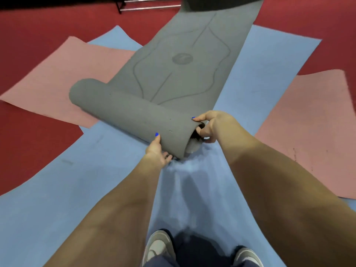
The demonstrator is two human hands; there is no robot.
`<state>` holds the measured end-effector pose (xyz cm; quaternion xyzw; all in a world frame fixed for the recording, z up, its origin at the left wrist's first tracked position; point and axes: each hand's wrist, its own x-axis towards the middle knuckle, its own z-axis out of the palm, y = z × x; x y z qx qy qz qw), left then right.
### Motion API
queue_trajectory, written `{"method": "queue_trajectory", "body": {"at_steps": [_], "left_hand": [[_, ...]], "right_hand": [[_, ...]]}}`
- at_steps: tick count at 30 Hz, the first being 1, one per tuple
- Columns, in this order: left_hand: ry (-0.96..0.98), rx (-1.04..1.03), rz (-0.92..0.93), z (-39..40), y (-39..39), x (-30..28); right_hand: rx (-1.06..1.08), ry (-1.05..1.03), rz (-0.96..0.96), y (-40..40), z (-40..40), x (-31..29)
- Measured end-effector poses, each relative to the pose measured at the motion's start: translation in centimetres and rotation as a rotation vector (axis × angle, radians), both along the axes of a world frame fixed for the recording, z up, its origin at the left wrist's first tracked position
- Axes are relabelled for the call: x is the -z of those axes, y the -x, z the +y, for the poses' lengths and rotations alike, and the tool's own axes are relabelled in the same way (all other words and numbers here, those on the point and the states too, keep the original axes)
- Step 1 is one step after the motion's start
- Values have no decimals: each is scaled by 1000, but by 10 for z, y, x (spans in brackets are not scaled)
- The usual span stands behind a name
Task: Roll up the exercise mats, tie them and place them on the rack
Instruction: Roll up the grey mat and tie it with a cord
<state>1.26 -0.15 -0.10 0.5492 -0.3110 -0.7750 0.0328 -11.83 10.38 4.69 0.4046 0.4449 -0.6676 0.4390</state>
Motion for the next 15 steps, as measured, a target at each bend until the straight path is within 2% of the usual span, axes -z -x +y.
{"method": "queue_trajectory", "body": {"at_steps": [1,3,5,8,10,13,15], "left_hand": [[32,21,-6,-1,-2,-14],[24,30,3,-2,-7,-46],[-51,-43,120,-2,-18,-89],[-74,-111,284,-7,-41,-151],[17,-61,299,-9,-58,-179],[162,-11,284,-9,-84,-203],[237,46,273,-6,-100,-210]], "right_hand": [[58,-21,-27,-12,8,-15],[2,-88,12,-34,17,-41],[-82,-82,133,-44,16,-64],[-93,-163,431,-45,7,-102],[-80,-313,637,-28,10,-127],[-143,-519,920,-44,47,-205],[-180,-678,1209,-45,82,-244]]}}
